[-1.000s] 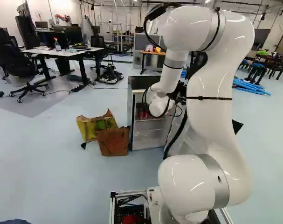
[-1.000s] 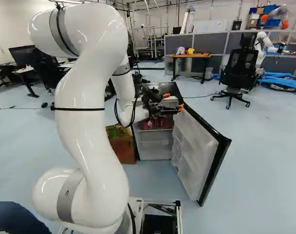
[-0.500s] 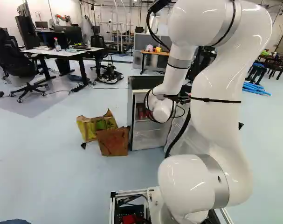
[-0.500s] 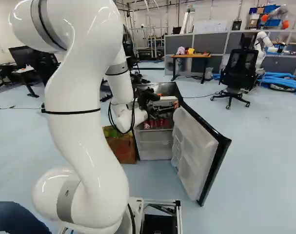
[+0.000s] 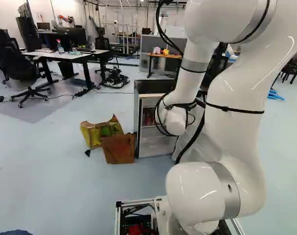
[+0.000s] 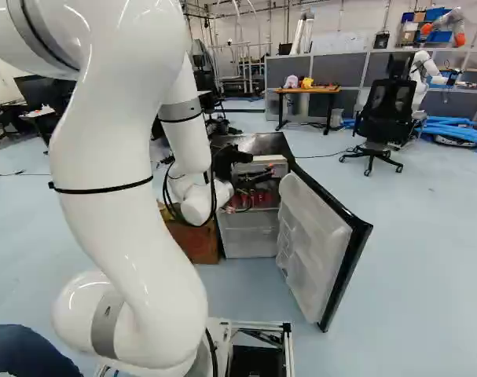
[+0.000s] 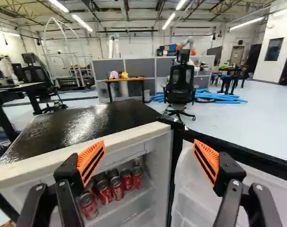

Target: Grab a drink from the fridge

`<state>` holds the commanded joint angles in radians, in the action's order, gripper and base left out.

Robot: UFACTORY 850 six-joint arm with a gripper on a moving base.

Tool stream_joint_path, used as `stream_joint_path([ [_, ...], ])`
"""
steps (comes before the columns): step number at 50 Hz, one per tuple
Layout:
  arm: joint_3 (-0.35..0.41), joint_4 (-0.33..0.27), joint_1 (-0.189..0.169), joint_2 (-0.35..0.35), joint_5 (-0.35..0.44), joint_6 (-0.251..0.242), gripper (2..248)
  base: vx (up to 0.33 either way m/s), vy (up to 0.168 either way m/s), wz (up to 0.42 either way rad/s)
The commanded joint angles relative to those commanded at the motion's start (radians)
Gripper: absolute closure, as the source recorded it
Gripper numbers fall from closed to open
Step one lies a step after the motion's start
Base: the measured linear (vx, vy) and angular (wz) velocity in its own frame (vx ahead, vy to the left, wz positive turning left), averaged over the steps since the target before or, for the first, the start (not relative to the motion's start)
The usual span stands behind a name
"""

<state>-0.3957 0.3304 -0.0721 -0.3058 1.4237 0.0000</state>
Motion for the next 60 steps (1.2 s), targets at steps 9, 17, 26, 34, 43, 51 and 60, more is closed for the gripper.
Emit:
stream_joint_path([
  [9,0.046,-0.094,-0.010,0.037,-0.049,0.000,3,0.000,0.000,0.000],
  [17,0.085,-0.169,-0.020,0.068,-0.106,0.000,3,0.000,0.000,0.000],
  [26,0.115,-0.248,-0.031,0.074,-0.179,0.000,3,0.000,0.000,0.000],
  [34,0.118,-0.310,-0.034,0.056,-0.248,0.000,3,0.000,0.000,0.000],
  [43,0.108,-0.353,-0.034,0.023,-0.307,0.000,3,0.000,0.000,0.000],
  [51,0.098,-0.353,-0.034,-0.007,-0.307,0.000,3,0.000,0.000,0.000],
  [60,0.086,-0.353,-0.034,-0.042,-0.307,0.000,3,0.000,0.000,0.000],
])
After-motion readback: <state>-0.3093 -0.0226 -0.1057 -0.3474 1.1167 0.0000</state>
